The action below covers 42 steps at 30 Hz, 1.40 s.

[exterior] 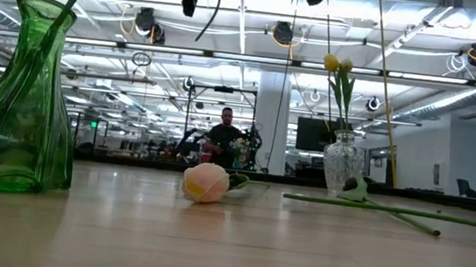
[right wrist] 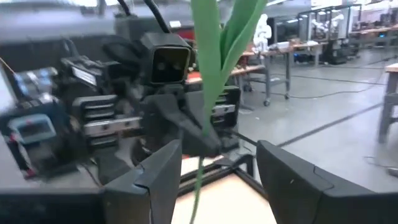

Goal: Sort flowers into vase by color
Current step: Put the yellow flower into the vase

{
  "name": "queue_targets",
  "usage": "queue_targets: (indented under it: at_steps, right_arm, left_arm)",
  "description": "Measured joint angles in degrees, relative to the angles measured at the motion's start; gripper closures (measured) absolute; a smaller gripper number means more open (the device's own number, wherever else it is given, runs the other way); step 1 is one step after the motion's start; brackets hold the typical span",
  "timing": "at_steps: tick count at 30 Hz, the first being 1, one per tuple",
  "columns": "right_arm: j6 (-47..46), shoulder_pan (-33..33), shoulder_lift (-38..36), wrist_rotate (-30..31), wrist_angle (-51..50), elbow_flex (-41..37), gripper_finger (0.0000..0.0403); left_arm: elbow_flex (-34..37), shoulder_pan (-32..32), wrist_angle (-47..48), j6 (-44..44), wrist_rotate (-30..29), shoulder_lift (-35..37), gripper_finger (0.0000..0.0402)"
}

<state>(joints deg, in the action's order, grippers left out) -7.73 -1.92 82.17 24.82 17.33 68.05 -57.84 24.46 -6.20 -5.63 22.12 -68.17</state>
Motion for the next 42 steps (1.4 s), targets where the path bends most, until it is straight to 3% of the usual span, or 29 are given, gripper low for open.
queue_targets:
  at_steps: [6, 8, 11, 17, 20, 27, 36, 42]
  right_arm:
    - [3.1, -1.9, 6.7, -0.1, -13.4, 14.0, 0.0202]
    - [3.0, -2.6, 8.3, -2.7, -15.6, 16.9, 0.0202]
    - [3.1, -3.4, 9.9, -6.9, -15.8, 19.1, 0.0202]
    - [3.1, -4.1, 10.5, -7.2, -15.7, 19.6, 0.0208]
    - [3.6, -4.1, 10.5, -7.3, -15.3, 19.6, 0.0241]
    - [6.2, -4.0, 10.5, -8.8, -15.4, 19.6, 0.0386]
    - [5.5, -4.1, 10.5, -9.1, -15.6, 19.6, 0.0398]
    - [5.7, -4.1, 10.3, -8.6, -16.4, 19.6, 0.0398]
  left_arm:
    - [0.0, -1.0, -0.4, 0.0, 0.8, -0.2, 0.0392]
    - [0.0, -1.0, -1.1, 0.0, 1.9, -0.1, 0.0392]
    - [0.0, -1.0, -1.0, 0.0, 2.5, -0.1, 0.0392]
    - [0.0, -1.0, -0.6, 0.0, 3.2, -0.1, 0.0392]
    - [0.0, -1.0, -0.7, 0.0, 3.2, -0.1, 0.0392]
    - [0.0, -1.0, -0.6, 0.0, 3.0, -0.1, 0.0392]
    - [0.0, -1.3, -0.3, -0.1, 2.8, -0.1, 0.0373]
    - [0.0, -1.6, -0.2, 0.0, 2.8, -0.1, 0.0309]
